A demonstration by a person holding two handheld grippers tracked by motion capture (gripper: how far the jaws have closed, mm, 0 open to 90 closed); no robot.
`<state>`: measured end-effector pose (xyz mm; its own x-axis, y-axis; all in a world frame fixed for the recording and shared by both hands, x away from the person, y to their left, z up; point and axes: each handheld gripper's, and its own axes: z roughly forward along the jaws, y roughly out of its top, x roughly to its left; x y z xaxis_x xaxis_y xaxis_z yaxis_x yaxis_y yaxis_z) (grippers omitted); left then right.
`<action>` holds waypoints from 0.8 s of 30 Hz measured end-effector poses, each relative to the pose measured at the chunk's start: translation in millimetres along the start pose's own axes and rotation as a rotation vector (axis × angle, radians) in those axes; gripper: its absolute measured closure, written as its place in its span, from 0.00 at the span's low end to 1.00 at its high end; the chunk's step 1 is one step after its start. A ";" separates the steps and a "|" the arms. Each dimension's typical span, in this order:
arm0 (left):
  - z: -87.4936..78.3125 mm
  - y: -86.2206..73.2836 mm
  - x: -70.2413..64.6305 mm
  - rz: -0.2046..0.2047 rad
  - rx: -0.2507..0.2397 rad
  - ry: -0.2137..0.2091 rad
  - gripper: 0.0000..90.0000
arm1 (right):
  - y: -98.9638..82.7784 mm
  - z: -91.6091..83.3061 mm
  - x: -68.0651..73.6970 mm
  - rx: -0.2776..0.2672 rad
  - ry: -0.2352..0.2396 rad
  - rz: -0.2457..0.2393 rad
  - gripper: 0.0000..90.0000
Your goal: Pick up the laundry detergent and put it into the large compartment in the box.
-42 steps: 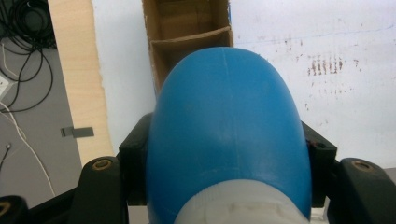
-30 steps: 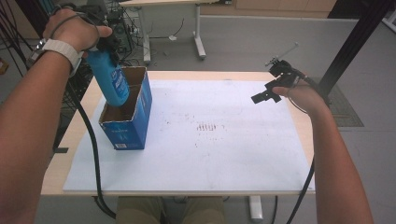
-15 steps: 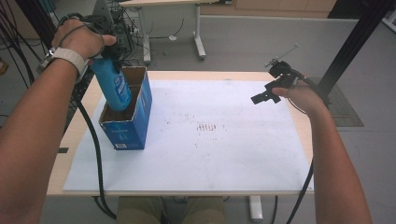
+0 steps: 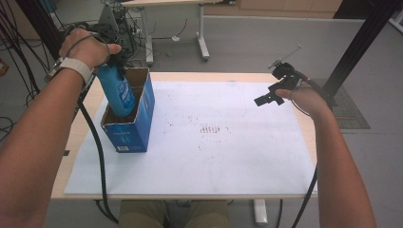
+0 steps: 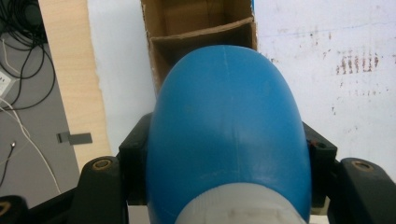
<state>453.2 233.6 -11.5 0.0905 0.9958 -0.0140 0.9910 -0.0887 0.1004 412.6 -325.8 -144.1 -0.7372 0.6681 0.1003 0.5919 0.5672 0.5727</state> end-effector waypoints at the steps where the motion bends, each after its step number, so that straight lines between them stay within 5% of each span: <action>1: 1.5 0.6 -0.4 0.000 0.004 0.000 0.42 | -0.2 0.1 -0.1 0.002 -0.001 0.000 0.09; 24: 42.9 6.1 0.1 0.025 0.029 -0.003 0.42 | -3.6 2.9 -0.9 0.001 -0.004 0.006 0.09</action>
<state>463.5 232.1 -53.6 0.1156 0.9932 -0.0149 0.9909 -0.1143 0.0714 412.1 -327.1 -148.6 -0.7321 0.6736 0.1009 0.5970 0.5633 0.5713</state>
